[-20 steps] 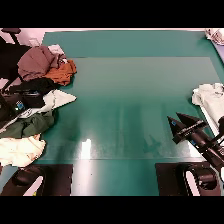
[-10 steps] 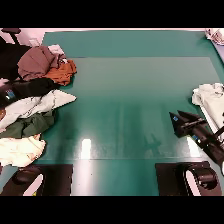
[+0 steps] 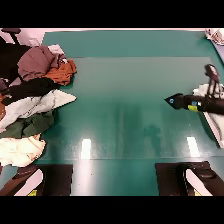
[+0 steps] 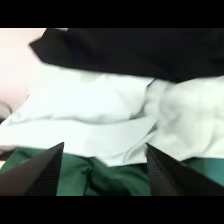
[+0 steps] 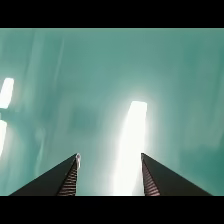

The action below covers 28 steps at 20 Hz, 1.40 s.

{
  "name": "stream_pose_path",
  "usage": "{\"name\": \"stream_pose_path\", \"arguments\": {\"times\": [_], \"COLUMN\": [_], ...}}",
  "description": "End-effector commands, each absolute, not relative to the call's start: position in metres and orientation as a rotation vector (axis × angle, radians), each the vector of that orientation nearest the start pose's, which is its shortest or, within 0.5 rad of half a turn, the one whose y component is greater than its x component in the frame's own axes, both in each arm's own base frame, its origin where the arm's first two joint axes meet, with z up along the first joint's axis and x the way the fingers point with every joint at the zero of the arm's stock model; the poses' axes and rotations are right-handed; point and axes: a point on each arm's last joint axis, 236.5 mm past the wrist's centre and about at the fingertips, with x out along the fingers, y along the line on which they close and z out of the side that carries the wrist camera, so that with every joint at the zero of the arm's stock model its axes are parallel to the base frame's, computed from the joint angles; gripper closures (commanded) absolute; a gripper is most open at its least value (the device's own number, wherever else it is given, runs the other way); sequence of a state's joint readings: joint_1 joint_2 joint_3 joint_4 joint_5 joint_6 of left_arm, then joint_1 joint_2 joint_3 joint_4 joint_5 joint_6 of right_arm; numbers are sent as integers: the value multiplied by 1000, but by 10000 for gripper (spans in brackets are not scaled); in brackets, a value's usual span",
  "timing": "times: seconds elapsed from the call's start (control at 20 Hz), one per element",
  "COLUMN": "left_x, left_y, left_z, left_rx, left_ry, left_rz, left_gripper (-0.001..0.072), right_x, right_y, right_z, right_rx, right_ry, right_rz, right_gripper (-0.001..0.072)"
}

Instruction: Fold the shirts.

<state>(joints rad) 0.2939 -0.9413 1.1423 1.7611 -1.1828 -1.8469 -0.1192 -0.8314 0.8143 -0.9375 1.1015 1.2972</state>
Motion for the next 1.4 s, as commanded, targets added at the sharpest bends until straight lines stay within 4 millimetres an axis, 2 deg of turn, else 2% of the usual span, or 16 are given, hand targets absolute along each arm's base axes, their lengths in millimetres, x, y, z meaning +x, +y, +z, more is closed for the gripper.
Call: {"name": "stream_pose_path", "arguments": {"times": [0.0,0.1,0.15,0.3,0.35,0.5,0.7,0.75,0.8,0.85,0.9,1.0,1.1,1.2,1.3,1.35], "left_x": [298,280,273,265,261,257,271,275,280,286,290,297,300,310,334,345], "left_y": [144,130,116,52,43,40,44,46,48,48,47,42,39,41,49,53], "left_z": [84,60,49,24,18,4,-4,-6,-5,-4,-3,2,22,65,133,174], "left_rx": [-246,-246,-263,-376,-396,-408,-415,-413,-412,-416,-415,-431,-432,-403,-365,-350], "left_ry": [1124,1238,1294,1389,1407,1423,1360,1337,1315,1292,1272,1248,1238,1195,1040,938], "left_rz": [536,489,431,169,134,132,145,151,156,155,141,120,99,78,81,89], "left_gripper": [127,127,128,129,130,129,130,220,370,556,678,677,678,678,678,678], "right_x": [329,344,350,364,365,363,358,357,354,350,348,347,348,347,346,345], "right_y": [104,114,120,134,139,149,155,156,156,157,157,157,157,156,157,157], "right_z": [55,53,53,56,57,58,58,58,57,57,57,63,72,80,81,81], "right_rx": [387,351,337,297,290,273,276,278,278,276,275,272,272,267,268,274], "right_ry": [1204,1193,1175,1107,1095,1092,1106,1112,1124,1135,1142,1126,1096,1071,1071,1079], "right_rz": [511,537,543,545,550,572,592,595,601,608,614,615,609,608,609,609], "right_gripper": [271,271,272,271,272,271,272,271,272,272,272,272,272,272,272,272]}}
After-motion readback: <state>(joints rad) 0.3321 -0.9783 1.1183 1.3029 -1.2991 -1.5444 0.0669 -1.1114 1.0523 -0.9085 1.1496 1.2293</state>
